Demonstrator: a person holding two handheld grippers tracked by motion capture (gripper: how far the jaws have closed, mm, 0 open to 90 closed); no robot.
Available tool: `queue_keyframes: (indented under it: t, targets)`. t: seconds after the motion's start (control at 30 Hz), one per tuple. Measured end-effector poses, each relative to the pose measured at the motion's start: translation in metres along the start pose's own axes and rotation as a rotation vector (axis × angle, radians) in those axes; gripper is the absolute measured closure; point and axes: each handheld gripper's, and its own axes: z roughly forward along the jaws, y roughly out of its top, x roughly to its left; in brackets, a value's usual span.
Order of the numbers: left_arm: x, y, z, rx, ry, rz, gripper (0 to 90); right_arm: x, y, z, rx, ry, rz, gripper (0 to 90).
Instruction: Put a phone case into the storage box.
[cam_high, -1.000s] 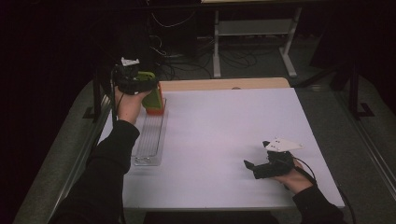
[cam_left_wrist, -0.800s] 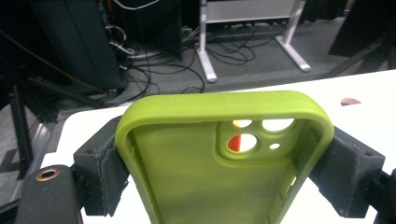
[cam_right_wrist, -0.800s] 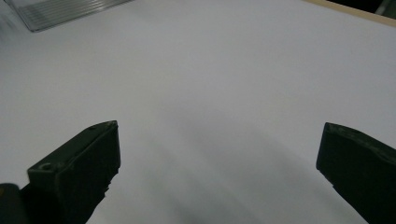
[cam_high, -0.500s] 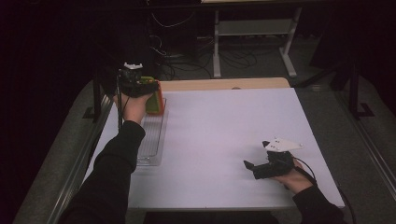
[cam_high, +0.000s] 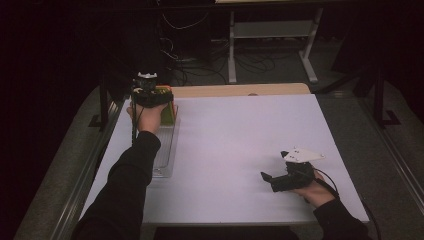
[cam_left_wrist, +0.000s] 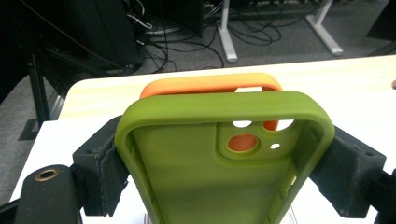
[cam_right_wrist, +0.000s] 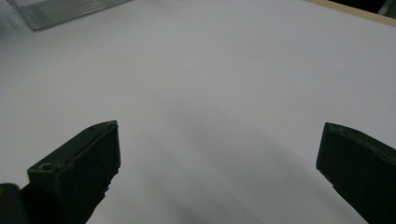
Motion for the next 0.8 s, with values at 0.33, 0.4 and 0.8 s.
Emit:
queue_keyframes:
  t: [0.33, 0.4, 0.8]
  targets:
    - [-0.006, -0.008, 0.010, 0.026, 0.044, 0.020, 14.7, 0.000, 0.000, 0.000, 0.001, 0.004, 0.004, 0.0]
    - [-0.007, -0.008, 0.011, 0.029, 0.046, 0.028, 14.6, 0.000, 0.000, 0.000, 0.001, 0.005, 0.000, 0.0]
    - [-0.002, -0.010, 0.016, 0.004, 0.056, -0.003, 12.5, 0.000, 0.000, 0.000, 0.000, 0.006, 0.003, 0.0]
